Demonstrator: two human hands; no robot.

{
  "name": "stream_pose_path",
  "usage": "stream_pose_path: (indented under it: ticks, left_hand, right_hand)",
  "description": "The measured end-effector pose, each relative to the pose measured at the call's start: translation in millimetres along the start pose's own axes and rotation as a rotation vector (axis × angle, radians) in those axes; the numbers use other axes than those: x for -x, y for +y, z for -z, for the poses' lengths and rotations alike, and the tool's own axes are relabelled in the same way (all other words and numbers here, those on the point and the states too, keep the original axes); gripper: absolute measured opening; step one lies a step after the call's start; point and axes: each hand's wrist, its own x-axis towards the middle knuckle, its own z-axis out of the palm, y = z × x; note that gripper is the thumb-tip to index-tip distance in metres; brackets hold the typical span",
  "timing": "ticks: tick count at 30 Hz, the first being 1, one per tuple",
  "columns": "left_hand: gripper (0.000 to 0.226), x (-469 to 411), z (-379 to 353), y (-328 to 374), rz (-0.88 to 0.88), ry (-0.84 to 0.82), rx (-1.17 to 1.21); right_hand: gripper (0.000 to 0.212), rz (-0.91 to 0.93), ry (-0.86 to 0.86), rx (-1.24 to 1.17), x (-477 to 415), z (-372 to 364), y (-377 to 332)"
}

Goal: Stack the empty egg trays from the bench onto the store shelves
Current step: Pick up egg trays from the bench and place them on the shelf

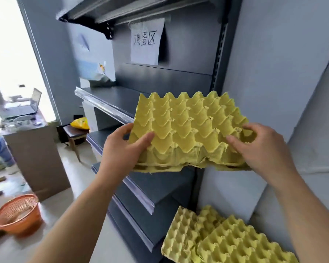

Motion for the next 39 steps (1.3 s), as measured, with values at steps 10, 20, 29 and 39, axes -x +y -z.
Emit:
stream_pose_path:
  ticks: [10, 20, 29, 39]
  left_hand:
    - [0.039, -152, 103, -36, -0.036, -0.007, -0.092]
    - [0.018, -286, 163, -111, 0.039, 0.073, -0.029]
    - [0.118, -431, 195, -177, 0.074, 0.084, -0.065]
    - [0.101, -586, 217, -254, 0.082, -0.004, -0.021]
  right_hand:
    - [0.067, -0.061, 0.007, -0.098, -69, -104, -136]
    - [0.058, -0.021, -0.019, 0.001, -159, -231, -240]
    - [0.067, -0.069, -0.103, -0.057, -247, -346, -296]
    - [0.065, -0.139, -0.090, -0.080, -309, -457, -347]
